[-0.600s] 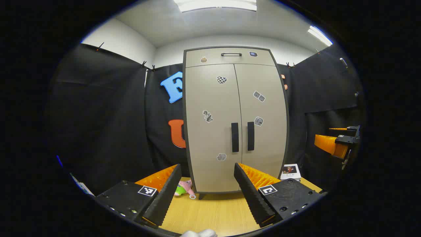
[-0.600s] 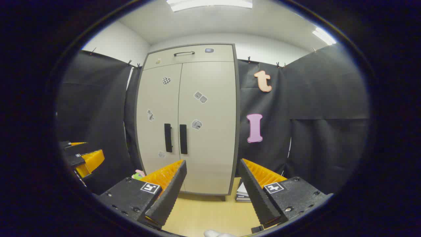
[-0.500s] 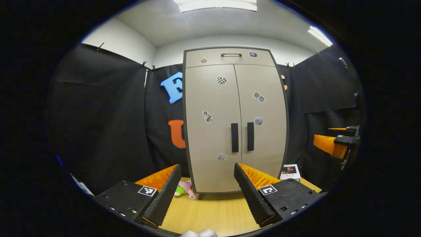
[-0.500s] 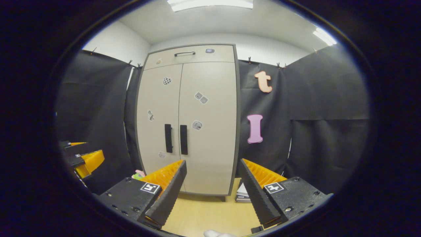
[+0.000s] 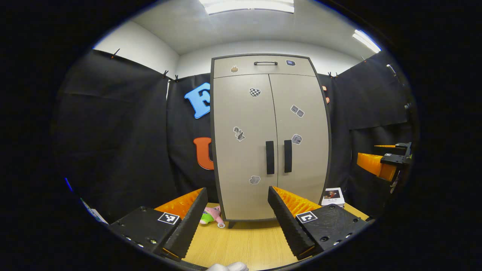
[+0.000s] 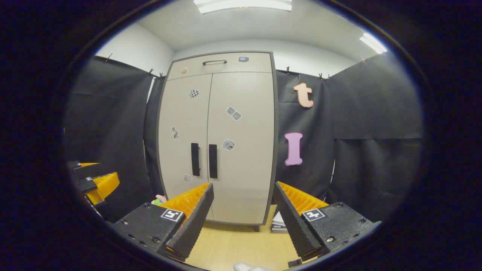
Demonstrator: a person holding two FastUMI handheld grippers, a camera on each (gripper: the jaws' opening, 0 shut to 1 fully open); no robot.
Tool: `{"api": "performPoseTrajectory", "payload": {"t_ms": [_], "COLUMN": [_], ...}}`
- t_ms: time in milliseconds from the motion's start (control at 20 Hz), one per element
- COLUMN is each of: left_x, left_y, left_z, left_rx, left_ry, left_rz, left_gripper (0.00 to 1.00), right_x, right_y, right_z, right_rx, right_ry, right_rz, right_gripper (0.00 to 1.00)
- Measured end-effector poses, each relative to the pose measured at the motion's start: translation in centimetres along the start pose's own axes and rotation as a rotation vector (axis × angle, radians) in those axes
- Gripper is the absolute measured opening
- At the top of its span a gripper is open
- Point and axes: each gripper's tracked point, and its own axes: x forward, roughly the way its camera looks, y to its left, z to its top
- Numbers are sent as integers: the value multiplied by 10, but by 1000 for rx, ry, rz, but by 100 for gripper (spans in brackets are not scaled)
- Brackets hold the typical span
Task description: Open the right door of the double-door shoe cabinet with the right hand, and open the left door with the left hand.
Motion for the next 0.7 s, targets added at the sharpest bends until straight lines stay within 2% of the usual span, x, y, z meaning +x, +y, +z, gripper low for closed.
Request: {"api": "performPoseTrajectory", "payload": {"t_ms": [100, 400, 550, 700], "left_x": [0, -11, -20, -26], "left_y": [1, 7, 12, 17], "left_z": [0, -3, -6, -13], "left_rx": [1, -1, -6, -10], "left_ry": [0, 11, 19, 33], "left_rz": [0, 3, 15, 38], "left_gripper": [96, 96, 96, 96], "right_x": [1, 31, 57, 96], "right_y": [1, 11, 21, 32], "right_z": [-1, 2, 5, 2], "right_rx": [-4, -13, -25, -33], "right_ry": [4, 1, 10, 17], "right_rz": [4, 4, 9, 14], "right_gripper": [97, 100, 97, 100]}}
